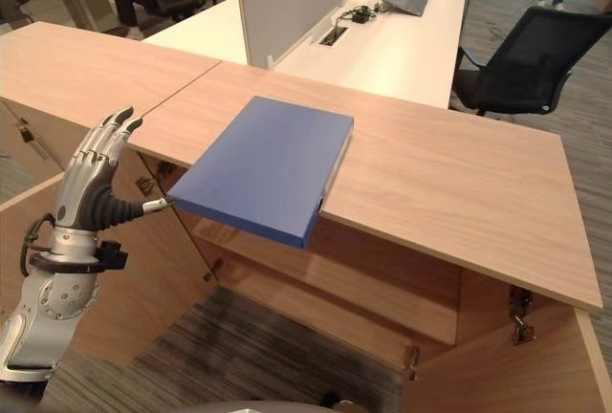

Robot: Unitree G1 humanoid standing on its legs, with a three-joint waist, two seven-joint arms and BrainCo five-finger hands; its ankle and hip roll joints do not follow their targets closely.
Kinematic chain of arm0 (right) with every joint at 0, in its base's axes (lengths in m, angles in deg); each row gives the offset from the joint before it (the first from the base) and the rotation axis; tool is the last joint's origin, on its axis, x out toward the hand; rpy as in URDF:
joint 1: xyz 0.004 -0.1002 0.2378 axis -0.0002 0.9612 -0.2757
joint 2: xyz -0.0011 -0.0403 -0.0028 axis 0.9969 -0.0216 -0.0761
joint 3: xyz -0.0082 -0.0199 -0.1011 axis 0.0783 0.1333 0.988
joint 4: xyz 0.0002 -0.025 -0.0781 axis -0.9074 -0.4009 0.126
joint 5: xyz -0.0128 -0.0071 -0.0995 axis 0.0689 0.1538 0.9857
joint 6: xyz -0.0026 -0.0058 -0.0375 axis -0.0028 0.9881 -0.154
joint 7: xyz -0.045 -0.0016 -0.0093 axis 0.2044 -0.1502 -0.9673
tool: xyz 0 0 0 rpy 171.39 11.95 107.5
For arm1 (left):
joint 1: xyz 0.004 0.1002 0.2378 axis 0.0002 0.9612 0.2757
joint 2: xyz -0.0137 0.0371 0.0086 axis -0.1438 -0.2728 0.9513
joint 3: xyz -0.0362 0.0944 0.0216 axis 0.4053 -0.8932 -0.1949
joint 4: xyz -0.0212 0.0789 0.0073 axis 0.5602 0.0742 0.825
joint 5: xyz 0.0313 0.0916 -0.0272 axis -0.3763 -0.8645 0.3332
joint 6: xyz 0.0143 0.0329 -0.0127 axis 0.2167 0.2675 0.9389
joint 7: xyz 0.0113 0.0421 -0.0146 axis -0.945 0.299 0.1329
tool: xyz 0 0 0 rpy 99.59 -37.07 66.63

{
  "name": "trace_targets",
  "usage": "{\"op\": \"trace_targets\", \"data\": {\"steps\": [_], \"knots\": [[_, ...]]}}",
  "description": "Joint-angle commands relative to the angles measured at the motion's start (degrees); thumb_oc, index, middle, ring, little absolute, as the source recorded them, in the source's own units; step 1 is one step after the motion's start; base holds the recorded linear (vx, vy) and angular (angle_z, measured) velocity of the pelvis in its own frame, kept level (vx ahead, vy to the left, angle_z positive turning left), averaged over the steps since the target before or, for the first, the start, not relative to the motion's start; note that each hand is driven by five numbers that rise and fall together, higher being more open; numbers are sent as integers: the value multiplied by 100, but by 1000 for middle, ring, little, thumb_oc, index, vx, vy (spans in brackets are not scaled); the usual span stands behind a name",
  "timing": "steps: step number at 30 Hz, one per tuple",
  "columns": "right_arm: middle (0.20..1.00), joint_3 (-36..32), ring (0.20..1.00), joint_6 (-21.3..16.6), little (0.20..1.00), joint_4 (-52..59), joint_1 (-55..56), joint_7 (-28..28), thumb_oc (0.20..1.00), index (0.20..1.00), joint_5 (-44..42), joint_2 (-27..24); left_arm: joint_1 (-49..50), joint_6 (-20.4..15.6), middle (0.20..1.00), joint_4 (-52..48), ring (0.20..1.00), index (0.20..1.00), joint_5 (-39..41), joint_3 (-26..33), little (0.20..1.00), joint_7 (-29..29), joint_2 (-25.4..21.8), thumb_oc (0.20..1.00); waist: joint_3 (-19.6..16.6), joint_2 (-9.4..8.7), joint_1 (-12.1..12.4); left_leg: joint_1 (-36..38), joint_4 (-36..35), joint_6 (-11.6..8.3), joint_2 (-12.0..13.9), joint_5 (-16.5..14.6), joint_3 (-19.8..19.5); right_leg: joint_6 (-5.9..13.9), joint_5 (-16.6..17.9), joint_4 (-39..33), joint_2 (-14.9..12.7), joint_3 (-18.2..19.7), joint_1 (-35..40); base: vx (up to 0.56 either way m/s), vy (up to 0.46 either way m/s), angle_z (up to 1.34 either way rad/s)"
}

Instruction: Put the empty folder in the office cabinet

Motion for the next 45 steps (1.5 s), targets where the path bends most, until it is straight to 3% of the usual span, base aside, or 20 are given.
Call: {"op": "trace_targets", "data": {"steps": [1,7,17,23,28,45], "knots": [[1000,176,1000,-81,1000,-307,-306,23,1000,1000,179,90,242,-235,1000,-725,1000,1000,160,243,1000,148,-273,1000,-198,-375,13,-276,-171,-148,-168,-19,265,714,79,-971,-179,523,1026,0,0,0],[1000,223,1000,-66,1000,-300,-300,57,1000,1000,205,92,295,-258,1000,-942,1000,1000,544,294,1000,299,-233,1000,-212,-384,24,-260,-171,-143,-177,-27,250,707,70,-971,-175,524,1036,0,0,0],[1000,322,1000,-52,1000,-275,-408,40,1000,1000,224,87,-231,-232,1000,-941,1000,1000,704,-236,1000,572,-338,1000,-231,-382,-35,-233,-171,-146,-172,-31,270,718,84,-971,-193,527,1037,0,0,0],[1000,376,1000,-48,1000,-376,-429,-49,1000,1000,232,106,-883,-175,1000,-417,1000,1000,405,-1087,1000,576,-268,1000,-266,-373,-145,-206,-171,-142,-175,-45,305,725,99,-971,-201,560,1042,-1,1,-1],[1000,350,1000,-61,1000,-386,-450,-134,1000,1000,215,86,-1108,-155,1000,-166,1000,1000,176,-1416,1000,563,-272,1000,-266,-373,-183,-196,-171,-134,-165,-56,331,730,112,-971,-209,583,1034,-3,4,-4],[1000,284,1000,-63,1000,-422,-468,-165,1000,1000,182,54,-1057,-198,1000,-121,1000,1000,-79,-1603,1000,794,-459,1000,-262,-368,-199,-162,-171,-132,-165,-84,376,740,115,-971,-217,618,1033,-1,1,-1]]}}
